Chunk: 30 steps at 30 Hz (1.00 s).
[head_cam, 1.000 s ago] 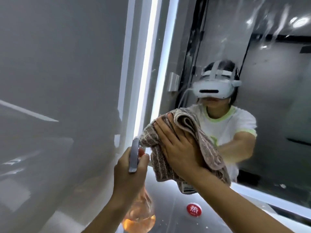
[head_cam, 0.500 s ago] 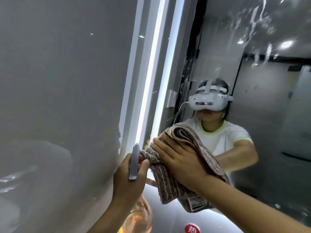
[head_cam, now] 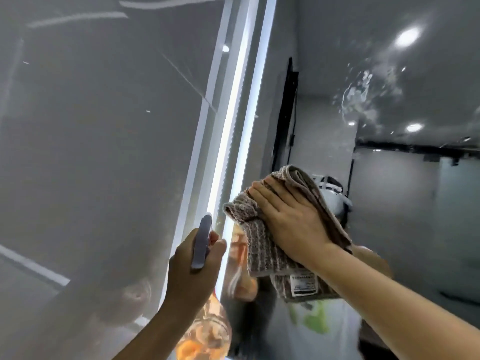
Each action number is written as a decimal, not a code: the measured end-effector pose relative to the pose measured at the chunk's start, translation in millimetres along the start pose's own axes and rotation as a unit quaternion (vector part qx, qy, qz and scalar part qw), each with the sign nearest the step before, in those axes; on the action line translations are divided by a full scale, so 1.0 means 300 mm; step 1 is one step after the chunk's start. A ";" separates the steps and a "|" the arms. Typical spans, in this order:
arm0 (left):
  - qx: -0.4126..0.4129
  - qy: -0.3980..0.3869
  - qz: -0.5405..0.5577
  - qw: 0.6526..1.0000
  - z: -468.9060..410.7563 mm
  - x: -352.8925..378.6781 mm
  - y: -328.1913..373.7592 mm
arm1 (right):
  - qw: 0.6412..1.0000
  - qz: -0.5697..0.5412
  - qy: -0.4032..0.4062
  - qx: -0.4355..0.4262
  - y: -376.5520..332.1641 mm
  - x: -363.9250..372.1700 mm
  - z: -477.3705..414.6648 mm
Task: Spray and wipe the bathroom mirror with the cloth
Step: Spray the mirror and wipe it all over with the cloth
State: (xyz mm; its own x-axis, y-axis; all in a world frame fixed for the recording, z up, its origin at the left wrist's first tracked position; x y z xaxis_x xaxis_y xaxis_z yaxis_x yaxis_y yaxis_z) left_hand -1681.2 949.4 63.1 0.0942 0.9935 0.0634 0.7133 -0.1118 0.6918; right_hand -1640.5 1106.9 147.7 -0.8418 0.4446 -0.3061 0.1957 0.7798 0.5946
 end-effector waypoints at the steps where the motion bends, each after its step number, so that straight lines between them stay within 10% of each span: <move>1: 0.009 -0.006 0.000 1.000 -0.012 0.013 0.023 | 1.000 0.004 0.000 0.010 0.024 -0.013 -0.005; 30: 0.049 -0.150 0.163 0.974 0.088 0.763 0.837 | 0.960 0.085 0.091 0.249 0.842 -0.495 0.484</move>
State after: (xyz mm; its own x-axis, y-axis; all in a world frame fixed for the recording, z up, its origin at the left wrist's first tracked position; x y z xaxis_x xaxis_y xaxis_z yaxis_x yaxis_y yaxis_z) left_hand -1462.2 1148.2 232.4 0.5149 0.8561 0.0453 0.6727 -0.4362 0.5977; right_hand -1393.1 1301.8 235.3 -0.8416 0.5351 -0.0734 0.5165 0.8371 0.1803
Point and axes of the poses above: each hand's wrist, its own z-axis away from the middle knuckle, its own x-axis out of the palm, y = z × x, the point moved 3 cm from there along -z, towards the middle knuckle, and after that the axes turned 7 degrees about -z, right-handed, at the moved point
